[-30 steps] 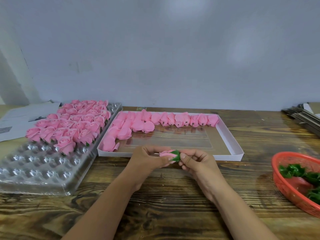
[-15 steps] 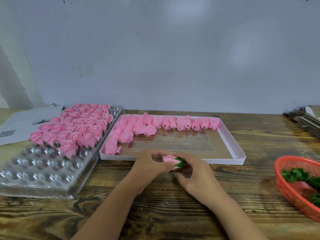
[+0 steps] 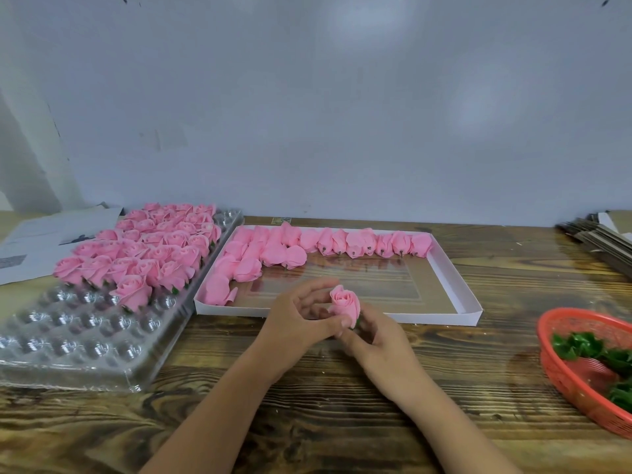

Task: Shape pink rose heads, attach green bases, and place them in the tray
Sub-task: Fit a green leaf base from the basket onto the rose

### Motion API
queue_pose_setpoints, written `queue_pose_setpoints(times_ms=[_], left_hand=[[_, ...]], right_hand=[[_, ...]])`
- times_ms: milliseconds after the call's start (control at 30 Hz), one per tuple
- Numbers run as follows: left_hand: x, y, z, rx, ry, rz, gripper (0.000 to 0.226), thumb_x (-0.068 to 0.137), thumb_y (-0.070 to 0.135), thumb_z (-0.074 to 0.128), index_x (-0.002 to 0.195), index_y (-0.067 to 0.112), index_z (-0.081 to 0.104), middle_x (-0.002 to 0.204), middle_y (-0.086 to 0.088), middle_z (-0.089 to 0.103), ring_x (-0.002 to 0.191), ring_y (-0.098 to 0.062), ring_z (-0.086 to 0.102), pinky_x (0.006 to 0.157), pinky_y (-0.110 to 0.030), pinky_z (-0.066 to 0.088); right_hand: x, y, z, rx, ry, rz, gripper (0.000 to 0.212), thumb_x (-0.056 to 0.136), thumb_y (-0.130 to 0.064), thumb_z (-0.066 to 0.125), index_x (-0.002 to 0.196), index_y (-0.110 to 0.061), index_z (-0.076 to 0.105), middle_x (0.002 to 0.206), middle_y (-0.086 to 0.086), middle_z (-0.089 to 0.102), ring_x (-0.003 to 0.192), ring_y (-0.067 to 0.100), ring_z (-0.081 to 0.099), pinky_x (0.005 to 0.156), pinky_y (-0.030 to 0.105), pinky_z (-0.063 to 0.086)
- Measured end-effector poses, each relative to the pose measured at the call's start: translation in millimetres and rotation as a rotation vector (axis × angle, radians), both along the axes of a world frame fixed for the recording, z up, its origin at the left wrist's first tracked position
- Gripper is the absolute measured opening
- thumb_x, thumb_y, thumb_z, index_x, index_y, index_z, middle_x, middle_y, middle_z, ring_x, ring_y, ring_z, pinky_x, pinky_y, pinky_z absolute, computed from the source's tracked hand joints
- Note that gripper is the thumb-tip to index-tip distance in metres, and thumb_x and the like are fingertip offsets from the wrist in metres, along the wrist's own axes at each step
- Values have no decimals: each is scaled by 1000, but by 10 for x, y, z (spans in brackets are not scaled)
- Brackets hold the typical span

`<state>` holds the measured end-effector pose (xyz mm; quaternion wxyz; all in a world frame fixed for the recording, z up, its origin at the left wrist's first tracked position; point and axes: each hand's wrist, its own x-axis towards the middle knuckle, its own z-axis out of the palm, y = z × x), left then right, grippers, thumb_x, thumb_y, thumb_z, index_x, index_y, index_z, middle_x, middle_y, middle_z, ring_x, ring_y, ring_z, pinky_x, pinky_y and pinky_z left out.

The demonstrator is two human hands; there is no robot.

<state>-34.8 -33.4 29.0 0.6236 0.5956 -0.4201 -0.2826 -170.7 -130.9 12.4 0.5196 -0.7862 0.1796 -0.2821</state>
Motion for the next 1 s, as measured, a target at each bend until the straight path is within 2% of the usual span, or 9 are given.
queue_pose_setpoints(times_ms=[100,167,267,500,633,733,867,933,1000], left_hand=[[-6,2,3,-1,-47,103,47,72,37,88,115,44,70,100,0,74,91,-11,73,80,-22,58],[-25,8,13,-50,-66,110,38,71,51,81,108,46,73,103,8,73,93,-9,71,79,-23,58],[-95,4,33,-124,-81,55,15,82,44,80,95,37,79,111,15,75,106,-3,68,85,-14,52],[-151,-26,-10,-30,-33,8,11,92,21,72,96,21,82,93,3,79,90,-9,73,75,-15,54],[-166,-31,-13,75,-25,-57,13,90,20,75,99,30,78,100,14,78,95,-1,72,75,-9,52],[-136,-24,-17,154,-24,-115,29,88,31,78,117,30,71,109,10,76,102,-1,70,81,-10,51],[-102,-25,-30,123,-17,-126,64,71,48,83,130,39,59,123,16,68,116,0,63,95,-18,52],[-86,-25,-17,-8,-22,-16,55,70,51,80,122,42,65,122,18,69,114,1,64,91,-16,53],[-72,-14,14,-134,2,34,23,81,45,81,103,39,76,117,14,73,105,-1,68,84,-13,53]], right_hand=[[3,13,-37,-30,26,-9,20,93,-19,69,108,-31,73,93,0,75,88,24,67,82,44,53],[11,45,-68,-51,61,17,13,91,-22,71,100,-31,74,88,4,73,83,26,66,80,47,54],[36,97,-84,-69,80,46,21,89,-23,74,99,-41,72,88,3,74,84,27,66,81,47,53],[32,118,-87,-115,71,47,38,89,-18,74,111,-48,64,97,-21,73,88,13,68,83,28,55],[22,111,-77,-114,6,34,31,93,-19,69,114,-42,66,107,-25,72,103,-2,66,90,17,51],[10,107,-62,-111,-20,5,33,93,-14,67,103,-45,69,99,-24,73,96,-2,67,82,11,49],[12,71,-73,-95,-42,-87,25,93,-14,67,104,-36,74,95,-14,75,92,6,69,81,27,54],[23,63,-86,-81,9,-102,21,90,-19,72,103,-35,74,93,-8,76,88,11,69,81,35,55],[32,73,-101,-103,72,-94,17,89,-23,74,104,-33,74,90,-3,75,84,18,66,79,43,54]])
